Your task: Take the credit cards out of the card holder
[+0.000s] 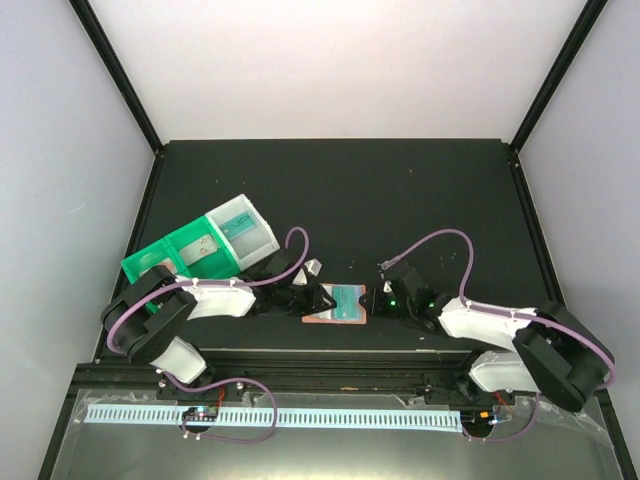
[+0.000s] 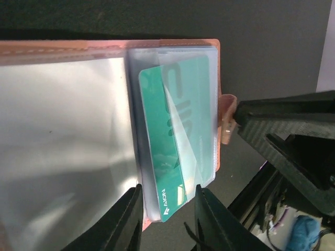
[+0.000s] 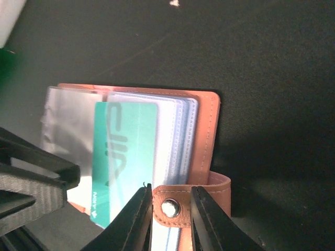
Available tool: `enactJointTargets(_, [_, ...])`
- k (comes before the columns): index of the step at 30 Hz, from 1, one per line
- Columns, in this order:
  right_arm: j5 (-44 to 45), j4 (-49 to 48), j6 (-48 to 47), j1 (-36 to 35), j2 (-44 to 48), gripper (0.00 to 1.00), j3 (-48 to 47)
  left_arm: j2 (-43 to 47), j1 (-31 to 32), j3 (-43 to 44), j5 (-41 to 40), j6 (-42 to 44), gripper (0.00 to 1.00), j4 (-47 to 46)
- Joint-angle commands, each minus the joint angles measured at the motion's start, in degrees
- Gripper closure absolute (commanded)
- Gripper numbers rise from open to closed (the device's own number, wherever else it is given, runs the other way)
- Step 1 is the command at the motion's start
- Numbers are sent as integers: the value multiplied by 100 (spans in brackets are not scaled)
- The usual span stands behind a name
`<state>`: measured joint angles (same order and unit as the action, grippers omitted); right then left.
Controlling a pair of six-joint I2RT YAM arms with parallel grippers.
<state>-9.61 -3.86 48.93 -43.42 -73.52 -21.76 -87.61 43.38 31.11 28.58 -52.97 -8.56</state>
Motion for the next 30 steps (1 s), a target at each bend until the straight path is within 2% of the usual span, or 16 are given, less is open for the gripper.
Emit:
enactJointTargets(1, [43,172,-77,-35,473,80,-2,-29,-40,0,-48,8,68,-39])
enactJointTargets(7, [-7,205,-151,-34,681,80,-124,-158,-31,-103,30,-136,65,-400])
enactJointTargets(22, [-476,-530,-108,-52,-456,82,-176,-492,-22,-148,171,-417,70,-913])
enactJointTargets(26, [-428,-409,-123,-53,-653,82,-195,-494,-18,-123,183,-390,76,-908])
enactJointTargets(30, [-362,-439,-101,-53,-736,83,-135,-464,-39,-107,176,-366,92,-857])
